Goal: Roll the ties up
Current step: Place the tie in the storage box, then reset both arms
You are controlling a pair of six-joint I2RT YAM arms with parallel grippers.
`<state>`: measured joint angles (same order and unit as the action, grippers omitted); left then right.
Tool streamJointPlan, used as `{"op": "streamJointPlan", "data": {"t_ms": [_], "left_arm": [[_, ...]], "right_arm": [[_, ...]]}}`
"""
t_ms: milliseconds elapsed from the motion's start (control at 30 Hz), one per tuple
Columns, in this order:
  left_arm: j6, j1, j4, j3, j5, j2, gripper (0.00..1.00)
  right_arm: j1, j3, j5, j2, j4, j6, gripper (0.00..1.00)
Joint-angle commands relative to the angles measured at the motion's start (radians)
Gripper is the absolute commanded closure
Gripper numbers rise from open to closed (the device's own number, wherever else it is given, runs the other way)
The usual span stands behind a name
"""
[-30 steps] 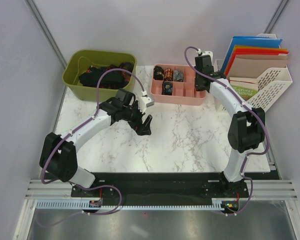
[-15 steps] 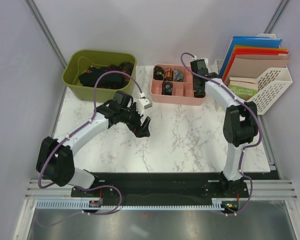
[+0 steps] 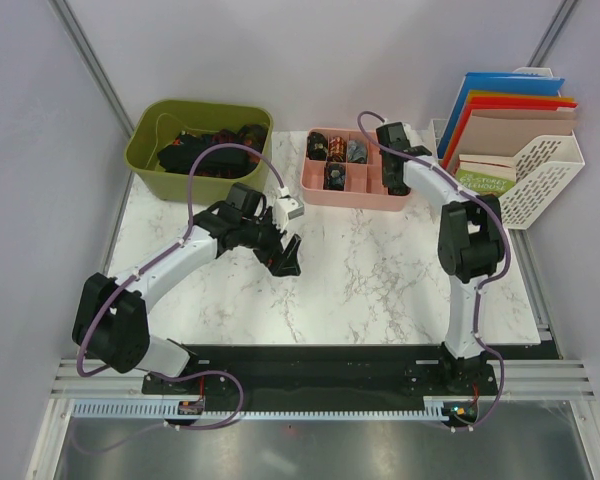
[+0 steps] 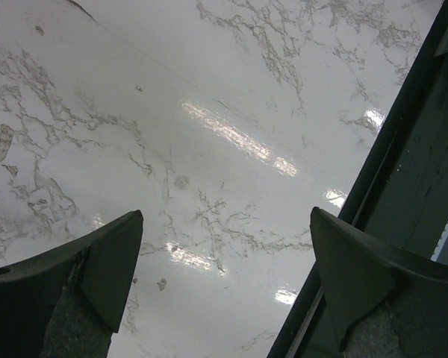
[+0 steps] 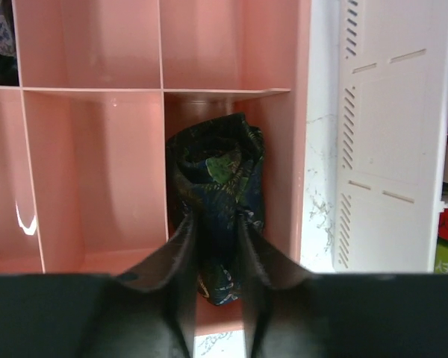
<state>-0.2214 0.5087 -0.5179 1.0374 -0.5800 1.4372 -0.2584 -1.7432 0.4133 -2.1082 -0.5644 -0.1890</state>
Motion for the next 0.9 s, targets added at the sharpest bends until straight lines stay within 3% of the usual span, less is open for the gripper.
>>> {"op": "streamJointPlan", "data": {"t_ms": [0,133,167,267,500,600,800,867], "left_arm": [[0.048,-0.013,0.018,0.013,-0.026,-0.027,0.0],[0.057,-0.018,-0.004,0.033,-0.029,-0.029,0.0],[0.059,-0.018,-0.011,0.036,-0.03,-0.029,0.0],[0.06,-0.019,-0.016,0.041,-0.021,-0.041,0.0],[0.077,-0.052,-0.028,0.065,-0.007,-0.061,0.0],[0.086,-0.076,-0.062,0.119,-0.009,-0.072,0.0],[0.125,-0.157,-0.16,0.277,0.022,-0.067,0.0],[0.122,-0.203,-0.208,0.299,-0.029,-0.064,0.0]], "right_arm": [[0.002,-0.062,-0.071,0.001,-0.002,-0.017,0.66],[0.002,-0.079,-0.099,0.039,-0.002,-0.012,0.59],[0.004,-0.09,-0.108,0.045,-0.002,-0.009,0.5],[0.002,-0.124,-0.111,0.066,-0.011,0.005,0.36],[0.002,-0.213,-0.169,0.148,-0.029,0.033,0.17],[0.002,-0.21,-0.224,0.216,-0.029,0.04,0.02],[0.01,-0.034,-0.32,0.44,0.004,0.057,0.02],[0.033,0.066,-0.376,0.534,0.014,0.045,0.02]]}}
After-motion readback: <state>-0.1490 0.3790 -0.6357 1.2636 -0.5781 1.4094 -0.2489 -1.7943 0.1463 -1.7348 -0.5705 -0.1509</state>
